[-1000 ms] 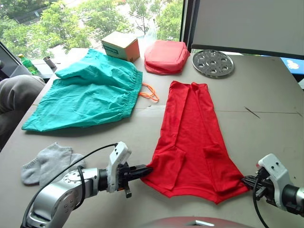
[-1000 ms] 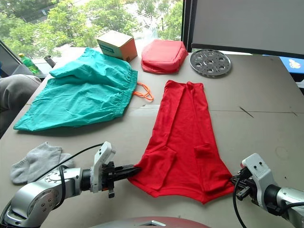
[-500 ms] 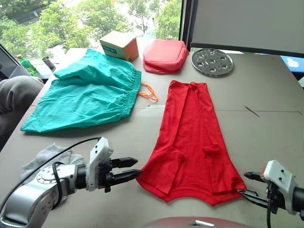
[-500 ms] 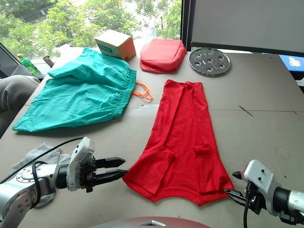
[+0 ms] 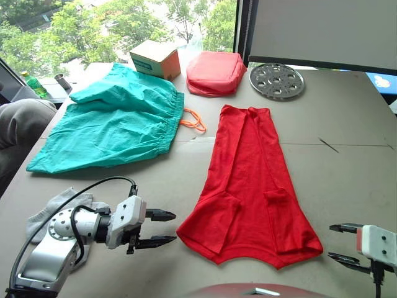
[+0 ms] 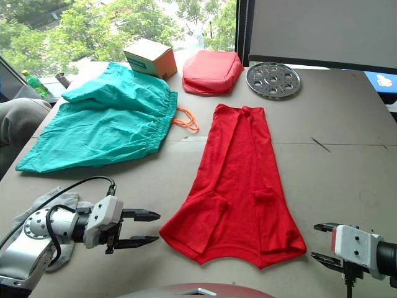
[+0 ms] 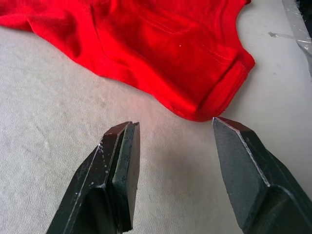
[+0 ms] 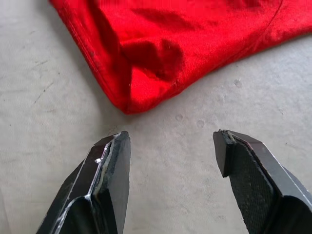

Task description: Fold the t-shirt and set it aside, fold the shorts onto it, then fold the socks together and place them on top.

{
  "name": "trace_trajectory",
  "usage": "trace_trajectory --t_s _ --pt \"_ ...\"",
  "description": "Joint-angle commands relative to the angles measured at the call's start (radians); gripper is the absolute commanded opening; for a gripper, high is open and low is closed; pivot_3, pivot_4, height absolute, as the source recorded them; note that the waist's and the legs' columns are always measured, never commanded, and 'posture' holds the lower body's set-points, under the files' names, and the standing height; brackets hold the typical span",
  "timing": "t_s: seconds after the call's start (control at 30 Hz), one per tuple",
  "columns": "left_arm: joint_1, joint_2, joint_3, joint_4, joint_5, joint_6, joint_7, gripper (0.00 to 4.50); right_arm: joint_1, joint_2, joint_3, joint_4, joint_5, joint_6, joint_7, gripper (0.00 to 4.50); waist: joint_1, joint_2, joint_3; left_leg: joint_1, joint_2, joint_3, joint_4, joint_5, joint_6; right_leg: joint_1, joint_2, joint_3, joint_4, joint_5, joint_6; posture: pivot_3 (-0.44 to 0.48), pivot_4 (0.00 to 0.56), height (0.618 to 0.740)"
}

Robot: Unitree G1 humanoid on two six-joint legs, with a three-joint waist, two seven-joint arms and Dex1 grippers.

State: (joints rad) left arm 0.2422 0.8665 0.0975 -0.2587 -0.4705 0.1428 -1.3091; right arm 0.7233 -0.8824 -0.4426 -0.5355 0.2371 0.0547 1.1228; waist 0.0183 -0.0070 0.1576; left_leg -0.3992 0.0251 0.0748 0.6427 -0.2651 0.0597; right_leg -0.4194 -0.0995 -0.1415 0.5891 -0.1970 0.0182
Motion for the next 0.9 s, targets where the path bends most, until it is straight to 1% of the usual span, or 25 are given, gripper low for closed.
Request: trace_trajectory --t_s 0.03,0.1,0.17,0.2,0.3,0.47,0.63,0.73,0.9 --pt "-0.011 0.026 0.013 -0.105 -0.211 0.328 0.077 2.58 -0.029 0.015 0.019 -0.086 0.152 0.256 -0.056 2.90 0.000 -0.001 0.000 0.000 0.000 0.000 0.000 0.000 0.000 0.000 0.000 0.000 0.000 0.000 0.000 0.000 0.150 0.739" --pt "-0.017 0.035 0.006 -0.138 -0.250 0.429 0.116 2.58 -0.060 0.012 0.042 -0.103 0.188 0.370 -0.094 2.90 -0.001 -0.001 -0.001 0.000 0.000 0.000 0.001 0.000 0.000 0.000 0.000 0.000 0.001 0.000 0.000 0.000 0.150 0.739" --pt "-0.015 0.022 -0.002 -0.156 -0.219 0.409 0.130 2.58 -0.076 0.017 0.057 -0.115 0.184 0.405 -0.120 2.90 -0.001 -0.001 -0.001 0.000 0.000 0.000 0.002 0.000 0.000 0.000 0.000 0.000 0.001 0.000 0.000 0.000 0.150 0.739" --pt "-0.014 0.018 -0.002 -0.162 -0.208 0.399 0.133 2.58 -0.075 0.016 0.060 -0.120 0.182 0.407 -0.117 2.90 0.000 -0.002 -0.001 0.000 0.000 0.000 0.002 0.000 0.000 0.000 0.000 0.000 0.001 0.000 0.000 0.000 0.150 0.739" --pt "0.001 0.016 0.006 -0.161 -0.169 0.331 0.108 2.58 -0.048 0.017 0.044 -0.116 0.130 0.313 -0.091 2.90 0.003 -0.002 -0.001 0.000 0.000 0.000 0.002 0.000 0.000 0.001 0.000 -0.002 0.001 0.000 0.000 0.000 0.150 0.739" --pt "0.014 0.024 0.006 -0.056 -0.025 0.056 0.001 2.58 0.035 -0.002 -0.021 -0.032 -0.002 0.027 0.001 2.90 0.013 -0.001 -0.003 0.001 0.000 0.000 0.002 0.000 0.000 0.001 0.000 -0.003 0.001 0.000 0.000 0.000 0.150 0.739" --pt "-0.042 0.005 -0.019 0.075 0.067 -0.165 -0.066 2.58 0.018 -0.037 -0.067 0.107 -0.100 -0.202 0.036 2.90 0.020 0.000 -0.003 0.000 0.000 0.001 0.005 0.000 0.000 0.001 0.000 -0.003 0.001 0.000 0.000 0.000 0.150 0.739" --pt "-0.071 -0.009 -0.054 0.147 0.129 -0.307 -0.094 2.58 -0.005 -0.043 -0.046 0.165 -0.165 -0.339 0.022 2.90 0.022 -0.001 -0.003 0.000 0.000 0.001 0.005 0.000 0.000 0.002 0.000 -0.003 0.001 0.000 0.000 0.000 0.150 0.739" --pt "-0.119 -0.046 -0.105 0.237 0.201 -0.524 -0.107 2.58 -0.057 -0.020 0.027 0.205 -0.244 -0.487 -0.042 2.90 0.023 -0.003 -0.005 0.001 0.000 0.001 0.005 0.000 0.000 0.002 0.000 -0.004 0.002 0.000 0.000 0.000 0.150 0.739"
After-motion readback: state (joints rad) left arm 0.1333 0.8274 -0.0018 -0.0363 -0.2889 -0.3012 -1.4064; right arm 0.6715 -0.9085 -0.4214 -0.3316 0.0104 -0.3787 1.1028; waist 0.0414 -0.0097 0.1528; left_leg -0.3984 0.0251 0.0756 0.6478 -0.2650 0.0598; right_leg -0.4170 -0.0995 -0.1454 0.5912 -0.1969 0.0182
